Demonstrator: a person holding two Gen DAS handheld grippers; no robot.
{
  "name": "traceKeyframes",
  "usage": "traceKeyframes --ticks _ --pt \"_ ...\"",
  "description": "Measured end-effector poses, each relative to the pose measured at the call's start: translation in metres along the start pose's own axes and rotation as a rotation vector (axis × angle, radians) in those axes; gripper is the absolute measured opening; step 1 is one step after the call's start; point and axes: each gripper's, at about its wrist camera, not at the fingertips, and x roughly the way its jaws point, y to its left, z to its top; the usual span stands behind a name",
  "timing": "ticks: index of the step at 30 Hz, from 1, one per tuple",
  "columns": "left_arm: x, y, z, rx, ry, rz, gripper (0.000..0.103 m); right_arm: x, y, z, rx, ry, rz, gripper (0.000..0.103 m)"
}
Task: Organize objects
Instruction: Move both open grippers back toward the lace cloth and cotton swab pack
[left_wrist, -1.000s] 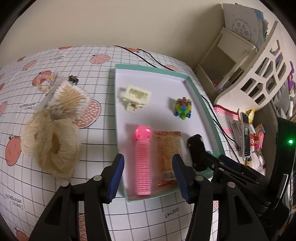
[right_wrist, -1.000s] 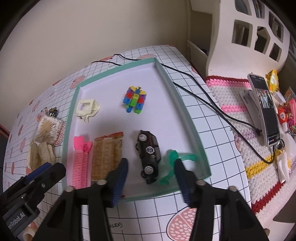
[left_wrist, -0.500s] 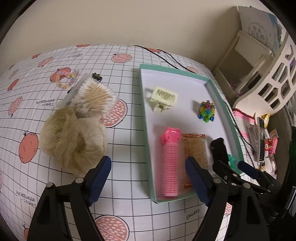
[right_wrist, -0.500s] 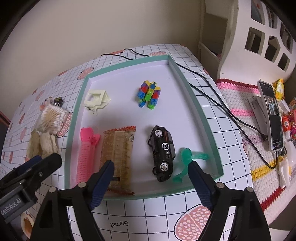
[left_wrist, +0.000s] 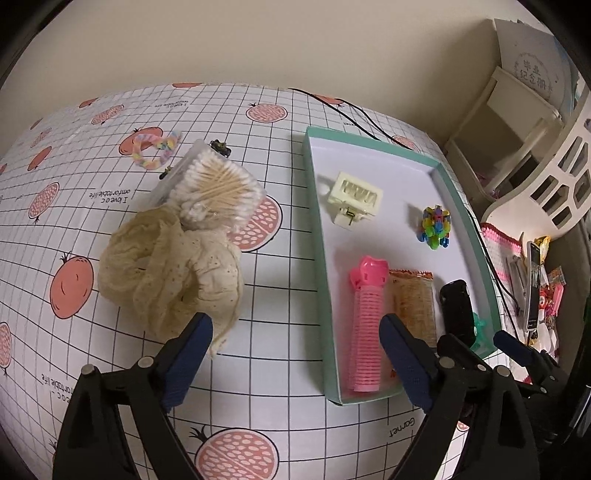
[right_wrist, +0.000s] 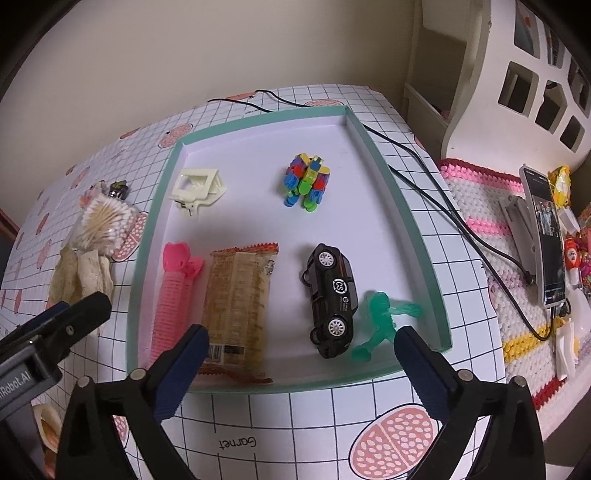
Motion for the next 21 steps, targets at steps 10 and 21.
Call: traceKeyframes --ticks 10,21 --pt "-0.014 0.026 0.007 -0.048 -0.043 0.003 0.093 -0.005 0.013 0.003 0.006 -0.034 0.001 0.103" --pt "-0.019 0.081 0.019 -0.146 -0.077 0.052 0.093 -0.009 0.064 0.011 -0.054 -0.104 0.062 0.103"
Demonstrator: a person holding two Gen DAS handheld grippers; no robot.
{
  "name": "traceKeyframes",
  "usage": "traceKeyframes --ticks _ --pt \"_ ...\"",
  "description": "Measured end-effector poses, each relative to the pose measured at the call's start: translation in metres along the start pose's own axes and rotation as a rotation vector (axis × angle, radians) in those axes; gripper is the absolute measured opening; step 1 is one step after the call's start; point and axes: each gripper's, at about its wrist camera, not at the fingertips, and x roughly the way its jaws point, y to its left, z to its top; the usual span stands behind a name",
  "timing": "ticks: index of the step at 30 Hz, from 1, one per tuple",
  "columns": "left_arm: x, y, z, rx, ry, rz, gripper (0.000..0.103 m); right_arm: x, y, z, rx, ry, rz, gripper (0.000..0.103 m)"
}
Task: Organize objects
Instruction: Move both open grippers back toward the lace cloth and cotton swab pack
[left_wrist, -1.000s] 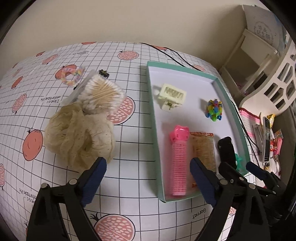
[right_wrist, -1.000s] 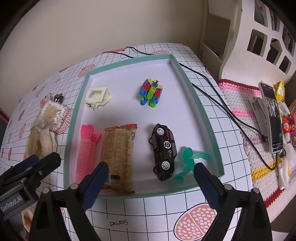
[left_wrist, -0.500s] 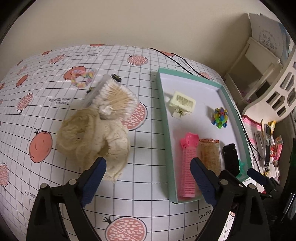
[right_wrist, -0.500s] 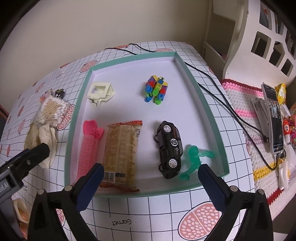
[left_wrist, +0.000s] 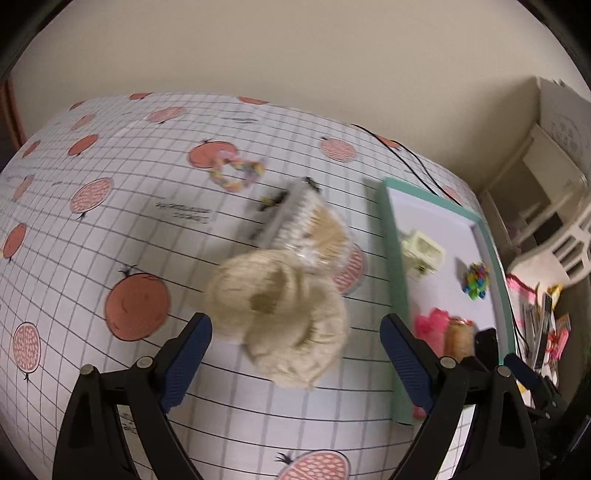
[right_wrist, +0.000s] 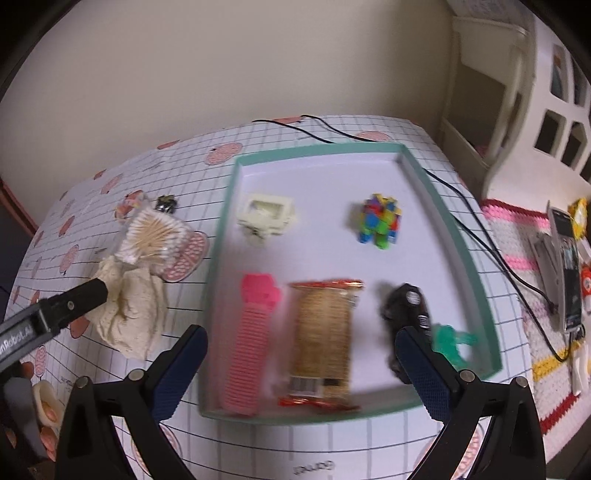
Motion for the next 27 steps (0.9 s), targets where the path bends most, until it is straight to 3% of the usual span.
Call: traceKeyframes --ticks 5,12,21,27 --pt "0.006 0.019 0.005 -0.051 0.007 0.012 0.093 0.004 0.015 0.006 -0.001 -0.014 0.014 0.103" --pt "0.019 0.032 0.014 -0.039 0.014 0.052 0.093 0.007 0.031 0.019 0.002 -0.015 0.041 0.103" --pt "0.027 0.058 0.029 -0.13 0.0 0.05 0.093 0.017 0.053 0.037 -0.05 -0.022 0.069 0.103" --pt "0.037 0.061 0.032 -0.115 0.028 0.058 0.093 0.028 0.059 0.049 -0.039 -0.02 0.083 0.103"
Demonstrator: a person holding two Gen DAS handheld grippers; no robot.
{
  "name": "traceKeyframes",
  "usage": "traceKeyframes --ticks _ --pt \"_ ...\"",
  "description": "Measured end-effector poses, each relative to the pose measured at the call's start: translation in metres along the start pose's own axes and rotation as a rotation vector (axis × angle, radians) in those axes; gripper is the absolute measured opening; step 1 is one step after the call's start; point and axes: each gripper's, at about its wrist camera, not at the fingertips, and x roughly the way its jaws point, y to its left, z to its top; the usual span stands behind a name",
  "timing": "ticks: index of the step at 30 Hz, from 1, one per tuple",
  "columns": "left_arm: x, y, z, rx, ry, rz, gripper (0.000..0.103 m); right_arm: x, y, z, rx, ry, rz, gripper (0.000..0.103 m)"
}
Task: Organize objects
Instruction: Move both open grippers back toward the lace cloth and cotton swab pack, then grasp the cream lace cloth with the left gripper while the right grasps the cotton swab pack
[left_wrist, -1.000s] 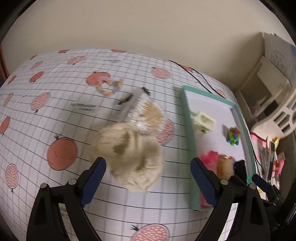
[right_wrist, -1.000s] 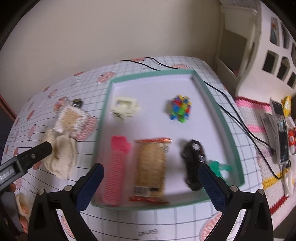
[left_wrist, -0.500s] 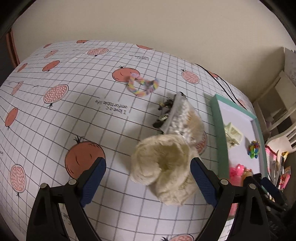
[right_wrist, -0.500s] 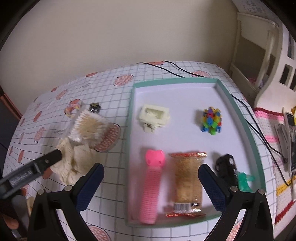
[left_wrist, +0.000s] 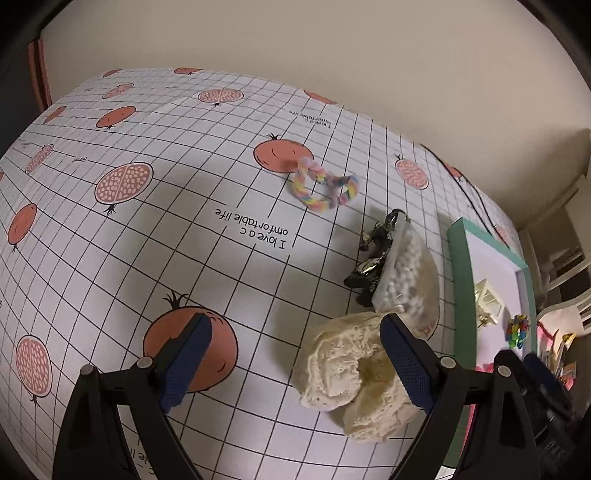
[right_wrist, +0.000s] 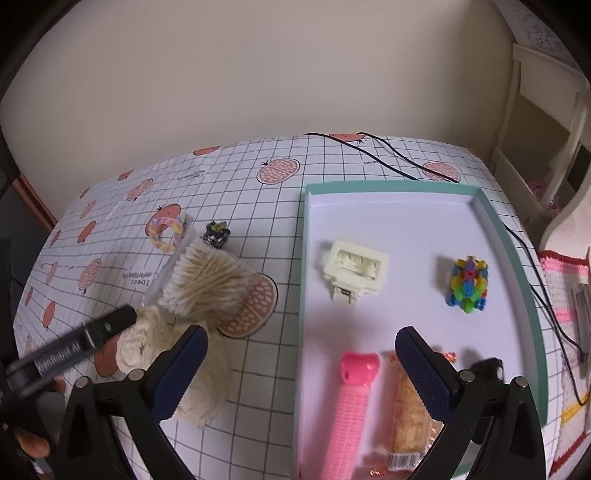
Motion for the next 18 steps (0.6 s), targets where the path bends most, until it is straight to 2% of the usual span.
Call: traceKeyframes --ticks 5,9,18 --pt "0.007 -0.003 0.0 0.015 0.033 -0.016 0.093 0.01 0.006 0.014 0.023 -0.01 0.023 0.103" --pt "0.011 -0.008 -0.002 0.058 0.06 0.003 0.093 0.022 0.015 0.02 0.027 0.001 0.052 0.103" --pt "0.017 -0.01 -0.01 0.088 0.1 0.024 0.093 0.039 0.042 0.021 -0.036 0.016 0.099 0.103"
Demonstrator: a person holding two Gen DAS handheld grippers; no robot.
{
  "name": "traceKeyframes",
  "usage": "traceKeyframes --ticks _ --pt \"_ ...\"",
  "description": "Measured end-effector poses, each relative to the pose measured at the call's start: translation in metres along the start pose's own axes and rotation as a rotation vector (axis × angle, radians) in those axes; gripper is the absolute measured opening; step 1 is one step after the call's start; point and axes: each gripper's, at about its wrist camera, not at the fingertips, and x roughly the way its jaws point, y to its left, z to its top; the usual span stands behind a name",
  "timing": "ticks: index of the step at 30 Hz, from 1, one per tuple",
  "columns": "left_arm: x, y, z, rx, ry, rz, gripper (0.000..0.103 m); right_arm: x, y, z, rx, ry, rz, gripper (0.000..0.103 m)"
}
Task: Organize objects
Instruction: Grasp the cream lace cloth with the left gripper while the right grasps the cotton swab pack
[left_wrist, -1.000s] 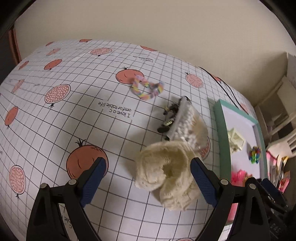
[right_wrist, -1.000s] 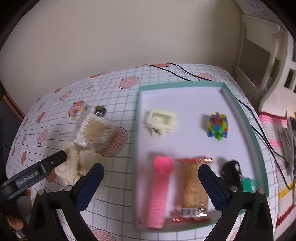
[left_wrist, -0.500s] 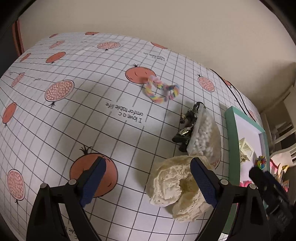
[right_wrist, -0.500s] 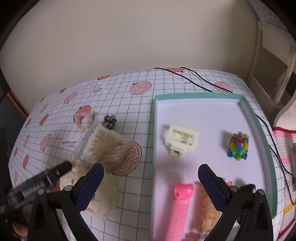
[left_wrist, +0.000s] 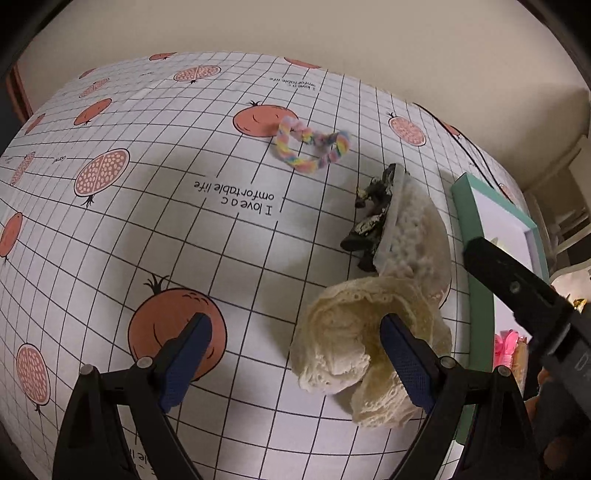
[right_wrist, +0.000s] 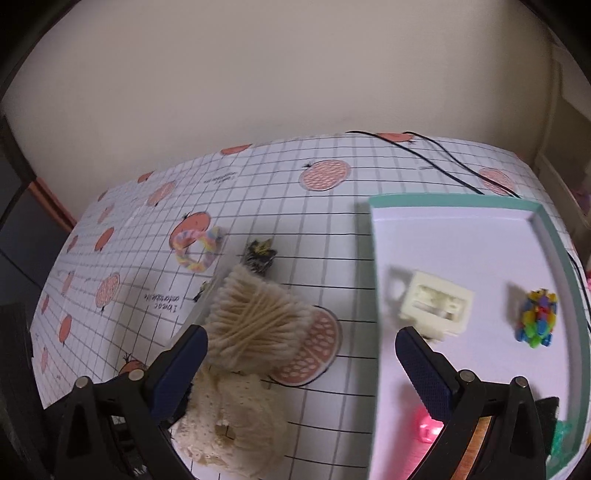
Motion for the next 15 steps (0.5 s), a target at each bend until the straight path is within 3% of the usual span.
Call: traceKeyframes --ticks 15 --pt "0.004 -0.01 -0.009 0.052 0.011 0.06 0.091 0.03 0.012 -0.004 0.064 0.05 0.08 0.103"
